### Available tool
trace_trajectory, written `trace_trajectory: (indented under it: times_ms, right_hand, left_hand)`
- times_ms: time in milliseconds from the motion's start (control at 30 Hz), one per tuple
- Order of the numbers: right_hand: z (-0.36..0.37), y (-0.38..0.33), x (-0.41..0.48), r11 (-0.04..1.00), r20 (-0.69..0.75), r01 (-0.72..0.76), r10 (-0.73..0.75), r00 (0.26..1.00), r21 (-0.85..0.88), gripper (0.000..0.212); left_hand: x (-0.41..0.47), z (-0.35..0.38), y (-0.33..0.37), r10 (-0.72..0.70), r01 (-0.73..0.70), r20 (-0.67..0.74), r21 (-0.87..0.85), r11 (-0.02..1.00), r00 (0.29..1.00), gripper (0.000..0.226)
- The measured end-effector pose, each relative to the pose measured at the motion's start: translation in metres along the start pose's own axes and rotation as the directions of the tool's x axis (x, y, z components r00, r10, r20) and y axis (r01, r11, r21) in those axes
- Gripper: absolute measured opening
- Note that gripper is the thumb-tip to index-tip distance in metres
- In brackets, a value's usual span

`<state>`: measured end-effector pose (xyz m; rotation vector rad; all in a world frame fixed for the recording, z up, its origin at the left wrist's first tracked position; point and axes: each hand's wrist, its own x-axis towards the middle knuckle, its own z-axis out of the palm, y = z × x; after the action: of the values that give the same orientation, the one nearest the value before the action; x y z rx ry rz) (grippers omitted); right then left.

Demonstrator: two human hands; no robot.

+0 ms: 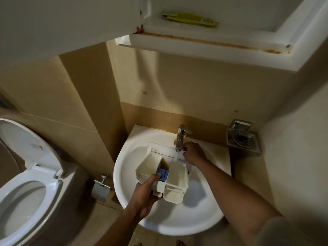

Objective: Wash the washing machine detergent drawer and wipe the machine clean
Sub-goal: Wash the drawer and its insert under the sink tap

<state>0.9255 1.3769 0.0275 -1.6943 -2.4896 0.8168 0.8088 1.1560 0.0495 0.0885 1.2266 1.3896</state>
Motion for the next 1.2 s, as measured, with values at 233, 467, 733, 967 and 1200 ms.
trace_trajectory:
  times_ms: [233, 467, 733, 967, 1200]
  right_hand:
    - [0.019, 0.003, -0.030, 0.988, -0.332, -0.030, 0.079, 0.940, 0.149, 0.037]
    - [0.043, -0.034, -0.054, 0.612, -0.090, -0.196, 0.403, 0.911, 0.766, 0.019]
    - [0.052, -0.038, -0.029, -0.759, 0.553, -0.298, 0.097, 0.827, 0.579, 0.022]
    - [0.053, -0.034, -0.029, -0.339, 0.546, -0.528, -0.050, 0.837, 0.779, 0.024]
    - [0.034, -0.036, -0.032, 0.806, 0.440, -0.289, 0.041, 0.897, 0.516, 0.018]
  left_hand:
    - [0.002, -0.001, -0.021, -0.084, 0.082, -0.019, -0.086, 0.993, 0.996, 0.043]
    - [0.007, -0.018, -0.037, -0.167, 0.156, -0.056, -0.163, 0.974, 0.984, 0.050]
    - [0.009, -0.030, -0.023, -0.217, 0.211, -0.057, -0.090, 0.973, 0.975, 0.044]
    - [0.017, -0.036, -0.044, -0.254, 0.236, -0.225, -0.108, 0.966, 0.941, 0.065]
    - [0.032, -0.047, -0.059, -0.330, 0.298, -0.159, -0.197, 0.934, 0.931, 0.078]
